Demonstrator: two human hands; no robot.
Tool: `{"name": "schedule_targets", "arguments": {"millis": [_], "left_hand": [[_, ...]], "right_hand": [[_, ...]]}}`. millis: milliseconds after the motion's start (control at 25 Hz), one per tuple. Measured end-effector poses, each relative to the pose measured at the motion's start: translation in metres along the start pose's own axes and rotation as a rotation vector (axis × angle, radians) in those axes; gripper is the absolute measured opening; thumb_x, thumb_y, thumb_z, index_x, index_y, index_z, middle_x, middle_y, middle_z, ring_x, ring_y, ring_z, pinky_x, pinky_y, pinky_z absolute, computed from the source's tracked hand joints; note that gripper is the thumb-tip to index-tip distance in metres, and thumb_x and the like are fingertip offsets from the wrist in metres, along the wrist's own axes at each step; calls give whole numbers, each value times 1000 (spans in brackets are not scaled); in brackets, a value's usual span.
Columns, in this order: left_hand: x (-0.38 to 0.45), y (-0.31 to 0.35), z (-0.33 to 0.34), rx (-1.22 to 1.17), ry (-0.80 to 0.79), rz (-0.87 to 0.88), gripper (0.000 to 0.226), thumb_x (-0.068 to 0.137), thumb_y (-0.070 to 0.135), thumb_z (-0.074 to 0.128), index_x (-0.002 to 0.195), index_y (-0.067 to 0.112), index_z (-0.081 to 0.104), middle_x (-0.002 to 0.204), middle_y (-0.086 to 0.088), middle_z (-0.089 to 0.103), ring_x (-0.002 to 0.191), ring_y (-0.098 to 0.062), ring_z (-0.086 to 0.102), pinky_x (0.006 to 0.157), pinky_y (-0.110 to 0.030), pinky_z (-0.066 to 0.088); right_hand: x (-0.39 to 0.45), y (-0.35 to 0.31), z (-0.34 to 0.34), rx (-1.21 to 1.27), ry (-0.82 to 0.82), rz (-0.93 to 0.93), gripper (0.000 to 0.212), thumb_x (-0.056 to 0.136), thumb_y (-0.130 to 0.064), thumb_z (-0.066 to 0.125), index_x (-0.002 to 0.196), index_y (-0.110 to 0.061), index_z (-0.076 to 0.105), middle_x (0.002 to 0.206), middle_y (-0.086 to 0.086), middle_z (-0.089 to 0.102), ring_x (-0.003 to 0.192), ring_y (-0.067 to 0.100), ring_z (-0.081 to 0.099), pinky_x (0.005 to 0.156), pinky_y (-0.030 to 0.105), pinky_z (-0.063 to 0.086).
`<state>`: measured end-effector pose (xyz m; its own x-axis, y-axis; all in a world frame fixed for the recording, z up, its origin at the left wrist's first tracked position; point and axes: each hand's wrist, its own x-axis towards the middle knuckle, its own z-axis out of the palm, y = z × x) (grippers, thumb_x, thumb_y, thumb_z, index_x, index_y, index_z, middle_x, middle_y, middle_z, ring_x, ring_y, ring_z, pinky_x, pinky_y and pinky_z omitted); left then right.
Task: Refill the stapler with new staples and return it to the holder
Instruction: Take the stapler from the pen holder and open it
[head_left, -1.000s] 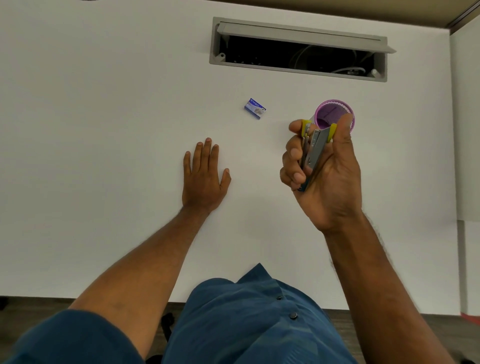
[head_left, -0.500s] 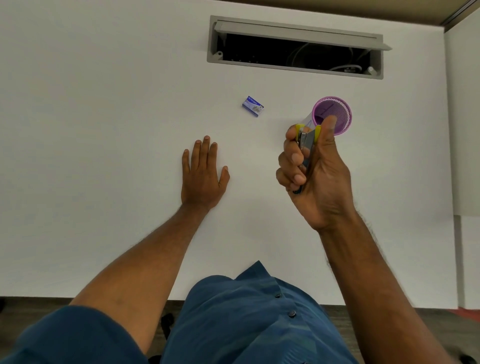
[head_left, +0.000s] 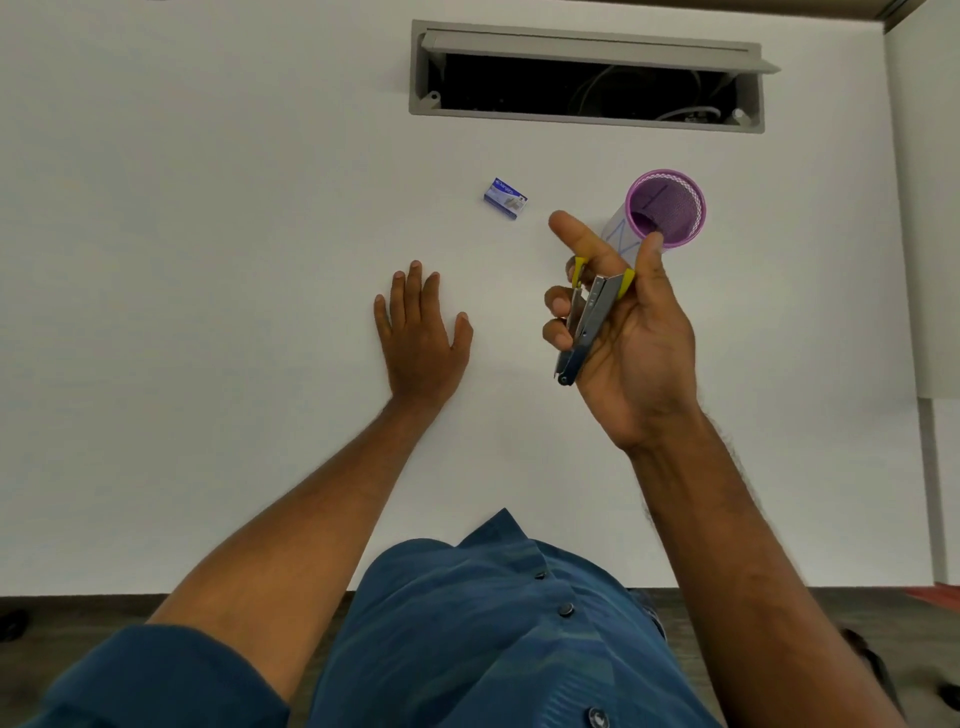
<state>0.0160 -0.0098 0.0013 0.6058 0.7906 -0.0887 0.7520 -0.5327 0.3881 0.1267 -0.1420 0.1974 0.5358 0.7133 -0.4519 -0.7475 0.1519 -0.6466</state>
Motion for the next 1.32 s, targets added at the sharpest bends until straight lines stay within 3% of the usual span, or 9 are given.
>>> {"name": "schedule_targets", "arguments": {"millis": [80,160,360,520,640,760,920,1040,1320], "left_hand": [[0,23,-9,-229,-41,-127,54,101,39,45,150,15,43,165,-5,31,155,-24,21,129,-47,9],[-5,46,-26,-584,-110,-214,52,99,40,40,144,18,51,155,-1,47,146,-18,39,125,-45,26],[-41,89,-82,-1197,-332,-299,41,97,42,38,120,23,65,119,11,71,108,-5,68,95,-26,51],[-60,100,-104,-1247,-398,-252,33,97,47,36,115,33,61,109,22,69,101,4,67,85,-14,54],[-62,100,-108,-1215,-383,-164,40,96,45,45,123,20,60,120,5,68,109,-9,66,92,-19,56],[-57,95,-109,-1204,-445,-105,30,106,33,47,127,18,61,126,-2,68,116,-14,66,99,-23,55],[-52,94,-115,-1224,-496,-137,25,108,31,44,124,28,63,121,6,70,114,-7,67,91,-15,54],[-53,96,-115,-1255,-486,-225,26,108,36,41,119,32,64,108,11,72,102,-6,70,81,-18,58],[-54,103,-112,-1319,-557,-369,48,109,39,34,141,9,53,139,-19,61,131,-35,57,113,-58,43]], "right_hand": [[1,6,-1,7,52,-14,63,108,-51,23,141,-10,57,87,-1,47,73,10,49,55,22,45],[3,12,-2,-17,137,-26,58,107,-53,30,133,-13,63,85,-2,52,73,12,52,55,24,45],[5,31,-4,-231,406,11,49,98,-63,46,112,-18,61,90,-2,75,80,16,72,68,33,58],[3,42,-5,-366,483,31,54,96,-67,44,115,-20,64,111,12,74,105,31,72,97,49,57],[0,47,0,-411,473,-27,48,91,-70,48,94,-24,60,81,-1,66,82,17,68,79,36,59],[-1,51,3,-483,502,-67,52,82,-74,47,97,-26,57,73,-14,65,76,5,68,71,24,55],[2,50,3,-496,464,-98,46,84,-73,47,96,-31,61,78,-12,70,84,9,72,75,30,59],[5,54,4,-535,387,-120,52,89,-73,45,90,-22,55,62,-4,59,57,16,59,52,31,50],[-1,56,3,-689,395,-230,42,102,-54,45,103,-14,57,75,-3,59,65,9,57,53,25,50]]}}
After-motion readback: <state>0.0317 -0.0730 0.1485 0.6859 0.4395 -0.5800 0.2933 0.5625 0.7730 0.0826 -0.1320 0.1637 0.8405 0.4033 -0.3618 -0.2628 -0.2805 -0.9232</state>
